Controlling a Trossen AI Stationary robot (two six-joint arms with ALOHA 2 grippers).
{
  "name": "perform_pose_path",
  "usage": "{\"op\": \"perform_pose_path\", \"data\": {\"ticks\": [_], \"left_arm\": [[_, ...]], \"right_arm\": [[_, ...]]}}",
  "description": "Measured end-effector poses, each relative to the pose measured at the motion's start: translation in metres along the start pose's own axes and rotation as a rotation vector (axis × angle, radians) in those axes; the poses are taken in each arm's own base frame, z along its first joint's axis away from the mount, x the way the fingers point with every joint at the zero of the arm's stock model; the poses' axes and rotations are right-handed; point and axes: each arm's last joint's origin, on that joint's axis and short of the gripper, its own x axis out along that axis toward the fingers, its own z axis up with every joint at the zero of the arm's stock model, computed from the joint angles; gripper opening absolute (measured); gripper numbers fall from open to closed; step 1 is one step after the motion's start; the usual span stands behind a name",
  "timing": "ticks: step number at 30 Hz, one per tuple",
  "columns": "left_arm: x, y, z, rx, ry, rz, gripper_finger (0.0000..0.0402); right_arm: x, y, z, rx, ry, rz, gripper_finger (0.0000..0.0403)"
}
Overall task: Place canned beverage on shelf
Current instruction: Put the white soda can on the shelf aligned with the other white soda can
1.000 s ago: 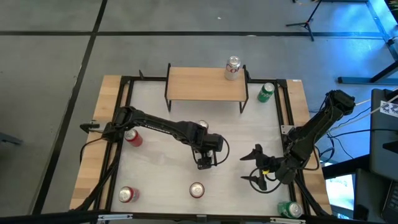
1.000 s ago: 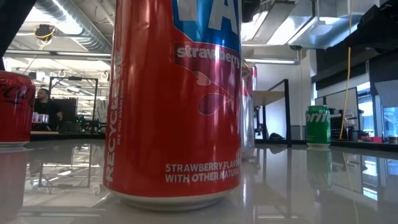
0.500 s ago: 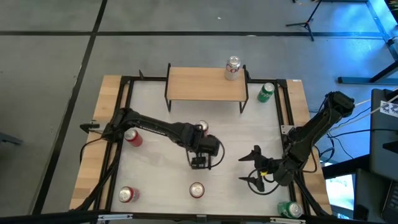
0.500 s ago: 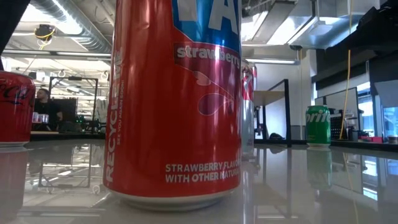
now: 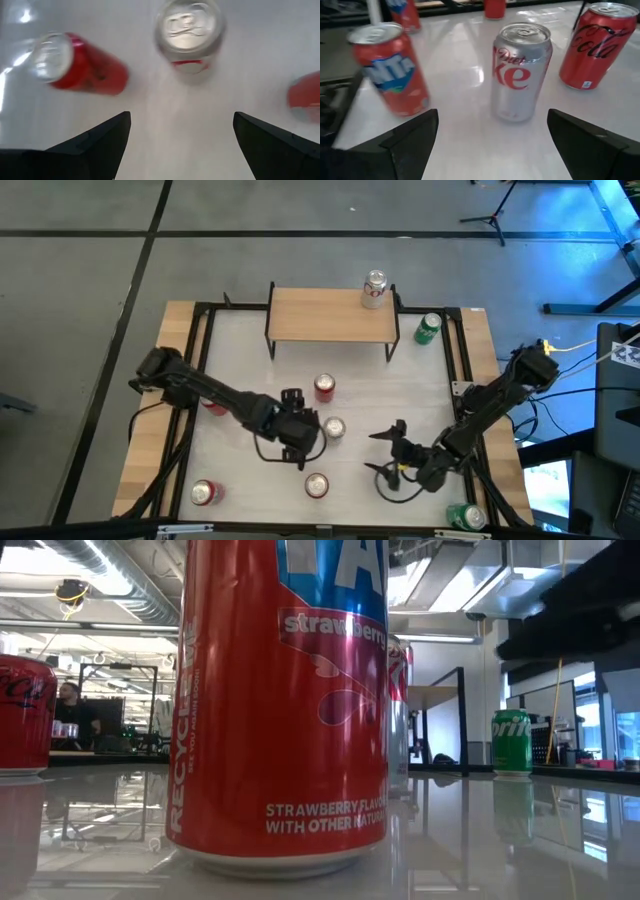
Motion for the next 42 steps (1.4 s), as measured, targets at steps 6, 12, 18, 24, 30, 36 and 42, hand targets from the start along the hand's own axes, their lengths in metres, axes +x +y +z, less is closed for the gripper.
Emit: {"op": "perform_pose_path", "data": {"ticks": [6, 12, 18, 24, 30, 36, 42], "left_arm": [[0.038, -0.010, -0.034, 0.010, -0.142, -0.071, 0.0341], [0.067, -0.010, -0.055, -0.029, -0.219, -0.082, 0.0341], [0.078, -0.006, -0.055, -0.044, -0.335, -0.105, 0.0341], [0.089, -0.005, -0.050, 0.018, -0.402, -0.205, 0.0341], [0.094, -0.003, -0.046, 0.018, -0.426, -0.244, 0.0342], [0.093, -0.005, -0.046, 0.019, -0.422, -0.265, 0.0342], [0.092, -0.009, -0.048, 0.029, -0.416, -0.295, 0.0342]], "right_arm": [[0.024, 0.005, 0.004, -0.069, -0.020, -0.107, 0.0372], [0.043, -0.007, 0.006, -0.070, -0.008, -0.176, 0.0372], [0.056, -0.018, 0.008, -0.062, 0.000, -0.224, 0.0372], [0.059, -0.021, 0.010, -0.060, 0.009, -0.220, 0.0372], [0.059, -0.021, 0.010, -0.087, -0.003, -0.238, 0.0372], [0.056, -0.024, 0.009, -0.144, 0.017, -0.268, 0.0372], [0.048, -0.031, 0.015, -0.179, 0.044, -0.299, 0.0372]]}}
